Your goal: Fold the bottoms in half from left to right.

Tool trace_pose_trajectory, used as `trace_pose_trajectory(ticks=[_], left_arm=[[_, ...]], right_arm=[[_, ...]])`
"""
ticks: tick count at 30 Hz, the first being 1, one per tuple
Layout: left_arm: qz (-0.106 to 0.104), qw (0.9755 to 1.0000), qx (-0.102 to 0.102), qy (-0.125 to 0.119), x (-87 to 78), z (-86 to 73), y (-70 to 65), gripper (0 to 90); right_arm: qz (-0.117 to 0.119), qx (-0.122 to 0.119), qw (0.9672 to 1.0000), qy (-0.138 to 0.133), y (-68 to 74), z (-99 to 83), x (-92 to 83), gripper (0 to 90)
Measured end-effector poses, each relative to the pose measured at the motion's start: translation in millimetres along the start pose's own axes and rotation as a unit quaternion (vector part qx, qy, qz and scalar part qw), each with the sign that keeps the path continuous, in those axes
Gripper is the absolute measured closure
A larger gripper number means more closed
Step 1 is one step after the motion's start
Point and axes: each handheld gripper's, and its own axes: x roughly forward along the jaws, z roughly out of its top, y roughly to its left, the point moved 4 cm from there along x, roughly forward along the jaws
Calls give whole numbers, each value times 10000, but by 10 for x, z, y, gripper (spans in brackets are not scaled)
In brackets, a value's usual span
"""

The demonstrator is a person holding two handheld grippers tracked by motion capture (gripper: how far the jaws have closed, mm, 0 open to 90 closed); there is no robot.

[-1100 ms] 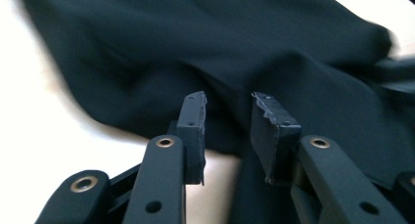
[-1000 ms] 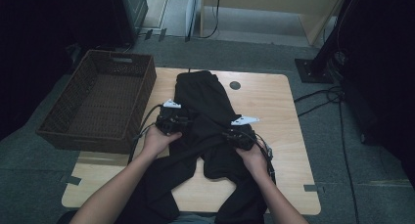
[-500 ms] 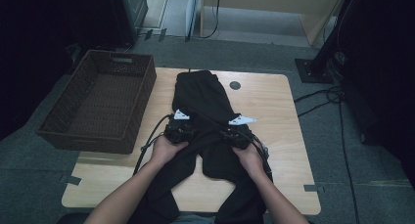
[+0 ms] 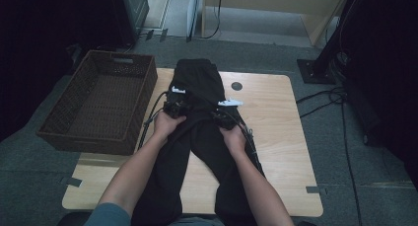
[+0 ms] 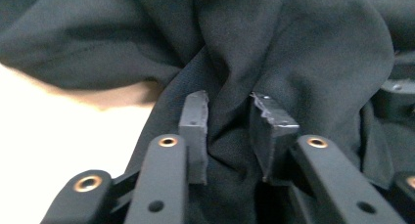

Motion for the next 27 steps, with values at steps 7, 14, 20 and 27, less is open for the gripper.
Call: trace_pose_trajectory(ticks=[7, 14, 20, 27], left_arm=[[-300, 9993, 214, -38, -324, -56, -119, 572], [-581, 9971, 491, -12, -784, -451, -404, 524], [-589, 9966, 573, 68, -978, -858, -481, 506], [-331, 9969, 669, 264, -829, -1001, -484, 509]], right_arm=[[88, -77, 9999, 81, -14, 111, -98, 647], [364, -372, 9986, -14, 35, -103, -679, 608], [572, -588, 9963, 242, 180, -503, -956, 626], [461, -975, 9929, 503, 331, -734, -919, 600]])
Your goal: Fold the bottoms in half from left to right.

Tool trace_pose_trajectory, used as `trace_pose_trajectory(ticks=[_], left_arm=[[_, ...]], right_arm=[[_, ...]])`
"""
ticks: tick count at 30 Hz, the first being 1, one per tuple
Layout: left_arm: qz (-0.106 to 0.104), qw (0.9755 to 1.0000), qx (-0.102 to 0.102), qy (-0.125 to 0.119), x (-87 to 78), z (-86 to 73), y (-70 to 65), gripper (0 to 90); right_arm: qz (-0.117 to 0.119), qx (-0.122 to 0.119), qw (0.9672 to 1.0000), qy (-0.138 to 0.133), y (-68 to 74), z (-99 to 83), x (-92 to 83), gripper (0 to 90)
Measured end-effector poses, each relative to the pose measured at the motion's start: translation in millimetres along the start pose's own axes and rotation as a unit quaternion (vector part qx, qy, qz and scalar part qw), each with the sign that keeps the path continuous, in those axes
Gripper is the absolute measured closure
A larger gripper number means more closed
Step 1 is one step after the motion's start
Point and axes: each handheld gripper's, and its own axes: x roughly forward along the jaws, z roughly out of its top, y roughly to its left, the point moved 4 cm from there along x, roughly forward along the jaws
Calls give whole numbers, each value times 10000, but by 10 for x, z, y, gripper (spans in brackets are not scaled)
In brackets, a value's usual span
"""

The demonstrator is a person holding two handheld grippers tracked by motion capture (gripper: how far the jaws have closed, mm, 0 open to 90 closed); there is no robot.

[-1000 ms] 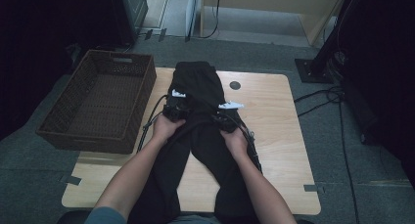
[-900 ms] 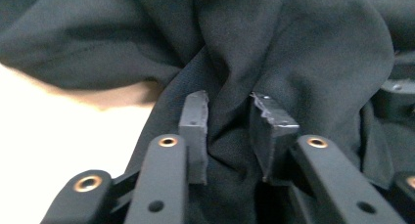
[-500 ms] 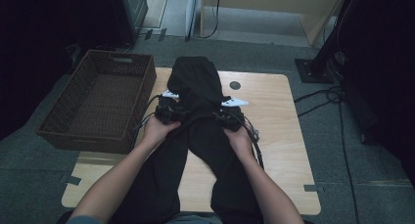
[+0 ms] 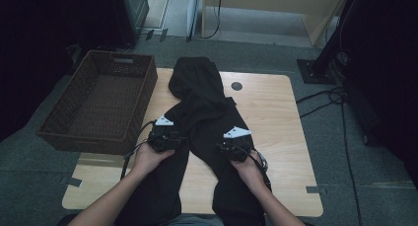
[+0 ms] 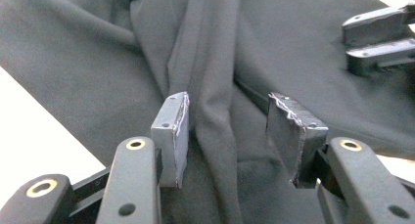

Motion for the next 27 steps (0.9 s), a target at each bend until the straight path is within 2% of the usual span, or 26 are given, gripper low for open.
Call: trace_pose_trajectory(ticks=[2, 5, 8, 15, 22, 25, 27], left_arm=[[224, 9996, 156, -97, 45, 8, -16, 510], [283, 9994, 120, -149, 103, 58, -16, 516], [385, 9989, 168, -204, 166, 122, 20, 536], [582, 9976, 22, -362, 324, 317, 178, 575], [760, 9961, -116, -443, 507, 560, 350, 580], [539, 9969, -403, -411, 521, 615, 396, 565], [290, 9980, -456, -342, 489, 597, 393, 554]], right_arm=[[-25, 106, 9999, -35, 4, 14, 22, 591], [-42, 154, 9997, -175, -5, 36, 72, 590], [-88, 224, 9992, -334, -20, 73, 142, 590], [-197, 332, 9986, -374, -102, 267, 346, 604], [-301, 467, 9977, -380, -285, 528, 609, 611], [-366, 547, 9971, -388, -344, 585, 666, 619], [-373, 514, 9972, -383, -338, 577, 658, 622]])
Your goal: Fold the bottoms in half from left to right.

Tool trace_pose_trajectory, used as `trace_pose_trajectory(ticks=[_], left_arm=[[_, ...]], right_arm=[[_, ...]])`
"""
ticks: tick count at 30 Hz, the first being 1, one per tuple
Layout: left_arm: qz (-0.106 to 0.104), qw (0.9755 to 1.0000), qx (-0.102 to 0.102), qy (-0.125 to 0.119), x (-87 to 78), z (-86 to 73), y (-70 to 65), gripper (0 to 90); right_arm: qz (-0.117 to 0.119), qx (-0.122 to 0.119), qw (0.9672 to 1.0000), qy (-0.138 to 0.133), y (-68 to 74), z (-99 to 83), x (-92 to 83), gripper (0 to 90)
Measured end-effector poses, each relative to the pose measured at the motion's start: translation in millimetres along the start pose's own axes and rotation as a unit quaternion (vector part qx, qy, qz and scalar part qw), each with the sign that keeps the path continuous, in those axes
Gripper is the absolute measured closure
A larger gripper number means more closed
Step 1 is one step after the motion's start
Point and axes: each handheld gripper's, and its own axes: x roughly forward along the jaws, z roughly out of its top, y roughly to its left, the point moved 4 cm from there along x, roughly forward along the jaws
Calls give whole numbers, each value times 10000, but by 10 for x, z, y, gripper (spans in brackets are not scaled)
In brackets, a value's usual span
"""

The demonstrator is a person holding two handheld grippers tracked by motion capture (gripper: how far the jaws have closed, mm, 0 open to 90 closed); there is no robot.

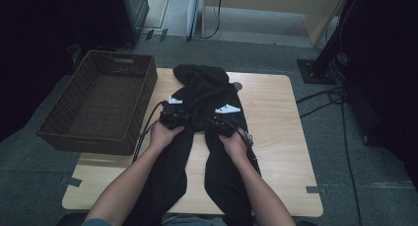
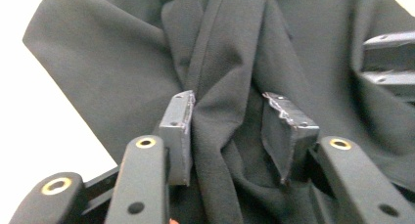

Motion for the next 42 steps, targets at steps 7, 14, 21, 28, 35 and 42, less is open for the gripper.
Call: trace_pose_trajectory(ticks=[7, 14, 21, 28, 35, 42], left_arm=[[-307, 9994, -91, 97, -168, -140, -16, 525], [-371, 9990, 235, 86, -500, -288, -167, 448], [-150, 9988, 395, 247, -658, -505, -178, 434], [-72, 9990, 294, 322, -793, -635, -139, 430], [-108, 9987, 235, 442, -810, -734, -120, 432], [-125, 9990, 181, 382, -734, -708, -123, 441]], right_arm=[[27, -25, 10000, -26, 38, -121, -140, 634], [243, -182, 9995, 15, 189, -349, -404, 589], [304, -295, 9990, 140, 309, -544, -657, 571], [611, -445, 9971, 49, 550, -522, -917, 577], [852, -594, 9943, 226, 764, -675, -864, 583], [766, -652, 9949, 114, 765, -673, -775, 618]])
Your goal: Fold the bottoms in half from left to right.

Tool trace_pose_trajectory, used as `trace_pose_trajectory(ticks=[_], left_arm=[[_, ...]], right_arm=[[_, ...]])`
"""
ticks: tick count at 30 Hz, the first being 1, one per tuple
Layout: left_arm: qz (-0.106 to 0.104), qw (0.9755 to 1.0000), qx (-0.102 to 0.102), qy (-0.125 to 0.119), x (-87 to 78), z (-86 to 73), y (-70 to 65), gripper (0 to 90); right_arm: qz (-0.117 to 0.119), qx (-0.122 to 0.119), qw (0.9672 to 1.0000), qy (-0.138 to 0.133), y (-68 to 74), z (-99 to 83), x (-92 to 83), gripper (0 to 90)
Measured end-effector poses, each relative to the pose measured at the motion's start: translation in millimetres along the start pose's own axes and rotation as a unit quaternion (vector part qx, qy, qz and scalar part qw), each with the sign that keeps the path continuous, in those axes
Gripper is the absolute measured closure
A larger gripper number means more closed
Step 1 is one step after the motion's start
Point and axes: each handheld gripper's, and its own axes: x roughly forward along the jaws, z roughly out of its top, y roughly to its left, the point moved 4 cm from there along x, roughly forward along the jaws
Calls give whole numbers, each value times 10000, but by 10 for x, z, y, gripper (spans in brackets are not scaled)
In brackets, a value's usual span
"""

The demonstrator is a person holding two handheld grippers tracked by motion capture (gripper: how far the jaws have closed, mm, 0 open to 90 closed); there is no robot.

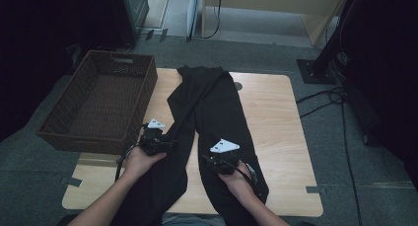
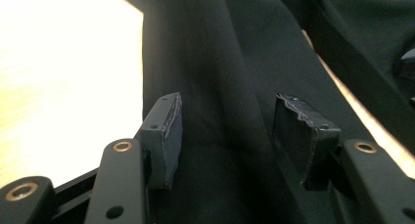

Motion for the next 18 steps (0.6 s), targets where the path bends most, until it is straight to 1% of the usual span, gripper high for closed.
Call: trace_pose_trajectory(ticks=[2, 4, 5, 8, 11, 12, 13, 15, 16, 17, 18], left_arm=[[12, 10000, 42, -35, -13, 23, -7, 438], [71, 9999, 71, -88, -40, 28, 2, 435], [90, 9999, 67, -103, -50, 26, 8, 433], [140, 9999, -6, -96, -58, 5, 44, 430], [186, 9998, 11, -29, -34, -28, 65, 428], [183, 9998, -6, -76, -27, -33, 67, 429], [193, 9997, -5, -116, -19, -30, 75, 429], [234, 9996, -42, -168, -3, -19, 86, 432], [282, 9994, -18, -220, 10, -16, 84, 443], [379, 9990, 85, -238, 21, -13, 81, 468], [501, 9982, 203, -251, 31, -14, 73, 518]], right_arm=[[-42, -5, 10000, -57, -50, 19, 31, 618], [-73, 87, 9999, -97, -107, 43, 63, 634], [-118, 97, 9998, -108, -147, 62, 84, 634], [-128, 126, 9998, -107, -214, 104, 128, 634], [-189, 174, 9996, -102, -260, 129, 154, 628], [-191, 130, 9997, -101, -274, 136, 162, 621], [-184, 139, 9997, -94, -285, 145, 171, 616], [-241, 165, 9995, -107, -332, 171, 199, 615], [-262, 187, 9994, -104, -349, 187, 216, 615], [-289, 241, 9992, -111, -352, 200, 232, 615], [-308, 213, 9992, -114, -349, 208, 242, 617]])
